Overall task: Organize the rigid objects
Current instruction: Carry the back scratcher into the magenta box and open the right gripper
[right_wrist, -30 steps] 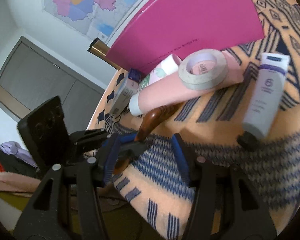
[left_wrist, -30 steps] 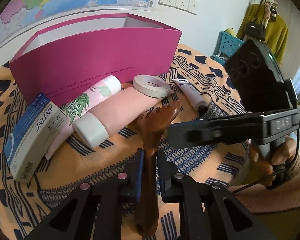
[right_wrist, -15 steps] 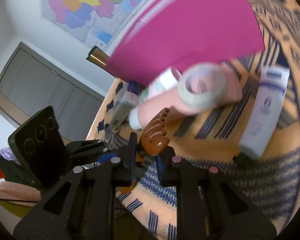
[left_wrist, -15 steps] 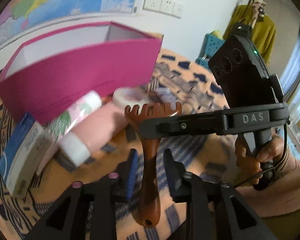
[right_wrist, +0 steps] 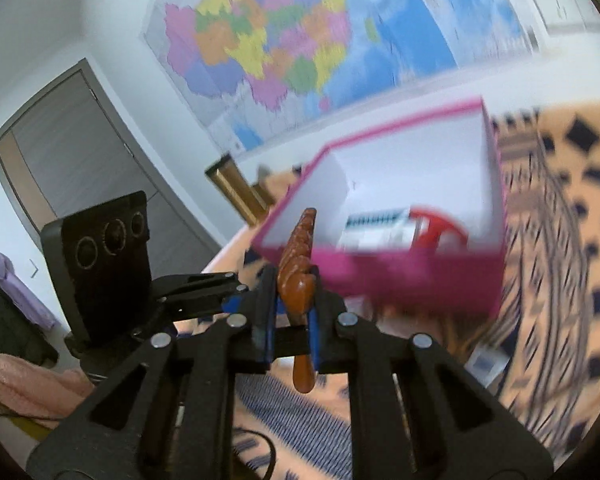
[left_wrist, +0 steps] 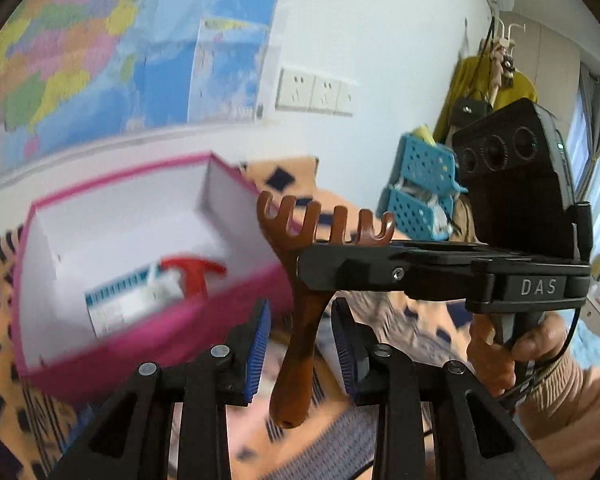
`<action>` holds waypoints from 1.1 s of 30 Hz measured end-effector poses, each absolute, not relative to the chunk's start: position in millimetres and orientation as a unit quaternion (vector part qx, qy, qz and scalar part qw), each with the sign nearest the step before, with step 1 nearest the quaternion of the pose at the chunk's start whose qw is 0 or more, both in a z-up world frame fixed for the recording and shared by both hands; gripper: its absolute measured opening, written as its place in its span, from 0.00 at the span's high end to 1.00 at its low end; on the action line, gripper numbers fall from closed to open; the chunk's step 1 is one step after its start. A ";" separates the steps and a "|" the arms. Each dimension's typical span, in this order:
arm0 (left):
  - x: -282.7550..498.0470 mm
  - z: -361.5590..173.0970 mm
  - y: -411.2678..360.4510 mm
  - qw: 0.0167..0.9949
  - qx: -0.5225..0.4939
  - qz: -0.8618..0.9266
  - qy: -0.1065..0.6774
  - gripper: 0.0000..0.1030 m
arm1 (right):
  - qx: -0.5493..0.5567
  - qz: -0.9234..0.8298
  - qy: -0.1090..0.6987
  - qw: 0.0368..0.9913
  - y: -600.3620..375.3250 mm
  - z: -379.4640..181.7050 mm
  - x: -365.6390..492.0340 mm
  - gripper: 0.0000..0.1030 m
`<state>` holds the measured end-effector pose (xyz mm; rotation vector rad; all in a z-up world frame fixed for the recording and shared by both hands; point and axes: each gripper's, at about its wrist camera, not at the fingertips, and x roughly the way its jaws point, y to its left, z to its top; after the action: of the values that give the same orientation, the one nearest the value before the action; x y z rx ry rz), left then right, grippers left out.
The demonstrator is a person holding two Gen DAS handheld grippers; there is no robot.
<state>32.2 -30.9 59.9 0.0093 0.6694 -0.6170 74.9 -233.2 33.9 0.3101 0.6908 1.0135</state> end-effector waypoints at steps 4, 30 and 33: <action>61.7 77.7 -40.2 0.902 0.000 -0.291 0.319 0.70 | 0.136 0.472 0.292 0.820 -234.8 61.4 98.8 0.85; 195.0 23.1 -66.1 0.871 -0.028 -0.228 0.435 0.69 | 0.088 0.389 0.378 0.835 -214.9 26.0 227.2 0.83; 193.3 20.4 -62.2 0.879 -0.027 -0.207 0.429 0.69 | 0.083 0.364 0.376 0.848 -218.5 25.5 226.4 0.72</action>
<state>193.3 -62.2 20.4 -0.0554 0.8947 -0.4319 226.4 -218.5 25.5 0.1741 0.7919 0.7668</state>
